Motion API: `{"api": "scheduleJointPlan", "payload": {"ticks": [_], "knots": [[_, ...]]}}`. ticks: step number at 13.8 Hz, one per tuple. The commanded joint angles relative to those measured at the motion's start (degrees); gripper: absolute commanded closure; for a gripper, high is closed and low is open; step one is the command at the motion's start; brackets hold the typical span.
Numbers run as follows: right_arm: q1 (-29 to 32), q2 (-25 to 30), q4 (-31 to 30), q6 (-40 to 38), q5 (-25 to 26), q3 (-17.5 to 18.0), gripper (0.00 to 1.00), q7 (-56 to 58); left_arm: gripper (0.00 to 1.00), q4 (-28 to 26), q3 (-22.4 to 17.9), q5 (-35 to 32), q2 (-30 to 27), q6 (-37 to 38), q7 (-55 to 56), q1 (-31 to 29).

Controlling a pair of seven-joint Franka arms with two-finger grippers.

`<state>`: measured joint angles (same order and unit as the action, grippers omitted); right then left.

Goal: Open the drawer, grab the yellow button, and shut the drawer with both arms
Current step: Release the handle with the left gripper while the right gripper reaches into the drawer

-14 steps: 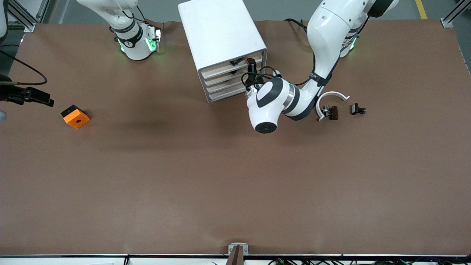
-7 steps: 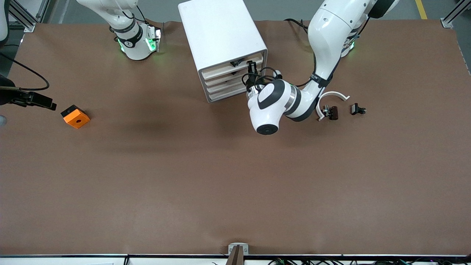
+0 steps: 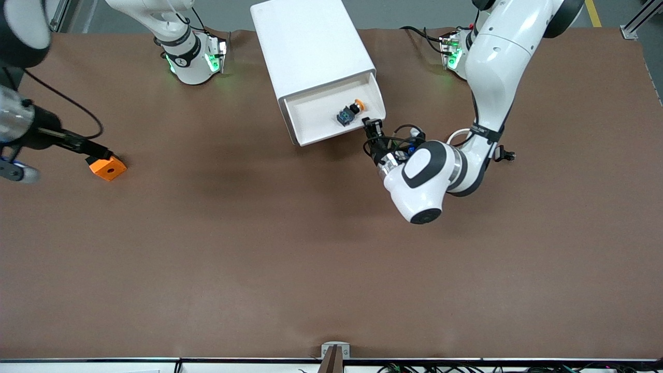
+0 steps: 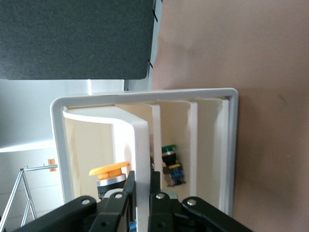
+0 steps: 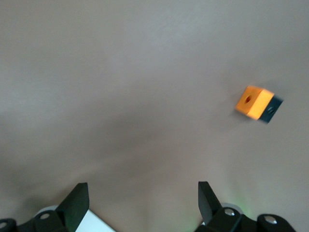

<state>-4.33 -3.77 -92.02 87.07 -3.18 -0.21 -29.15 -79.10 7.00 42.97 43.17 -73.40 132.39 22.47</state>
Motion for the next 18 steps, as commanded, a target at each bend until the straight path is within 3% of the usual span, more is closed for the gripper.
{"api": "scheduleJointPlan", "payload": {"ticks": [1, 3, 4, 5, 6, 11, 15, 18], "knots": [[-9.88, 0.17, 1.14, 0.90, -1.30, -0.32, 0.00, -16.84, 1.00, 2.98, -0.67, -0.26, 1.92, -4.55, -1.69, 0.20], [-16.91, 0.17, 1.23, 3.36, -1.65, -0.32, 0.00, -29.42, 1.00, 3.60, -1.28, -0.34, 1.92, -5.09, -2.48, 0.20], [-20.08, 0.17, 1.23, 4.67, -1.65, -0.32, 0.00, -34.43, 0.90, 3.77, -1.72, -0.34, 1.75, -5.09, -2.84, 0.11], [-23.15, 0.17, 1.15, 5.99, -1.56, -0.32, 0.00, -39.61, 0.50, 3.86, -1.99, -0.43, 1.48, -5.09, -3.62, 0.11], [-26.58, 0.08, 1.15, 7.05, -1.48, -0.32, 0.00, -44.71, 0.01, 3.86, -1.99, -0.69, 1.40, -5.09, -3.81, 0.11], [-38.81, -5.70, 1.14, 15.83, -0.60, -0.40, 0.00, -61.16, 0.00, 6.05, -3.66, -6.38, 0.69, -4.47, -4.86, -1.11], [-43.57, -11.50, 3.24, 19.01, -0.33, -0.49, 0.00, -67.87, 0.00, 8.69, -4.36, -9.66, 0.69, -4.74, -13.01, -2.87], [-45.06, -17.12, 7.72, 18.83, -0.16, -0.49, 0.00, -71.04, 0.00, 9.13, -8.57, -9.75, 0.17, -5.00, -21.45, -2.79]]}}
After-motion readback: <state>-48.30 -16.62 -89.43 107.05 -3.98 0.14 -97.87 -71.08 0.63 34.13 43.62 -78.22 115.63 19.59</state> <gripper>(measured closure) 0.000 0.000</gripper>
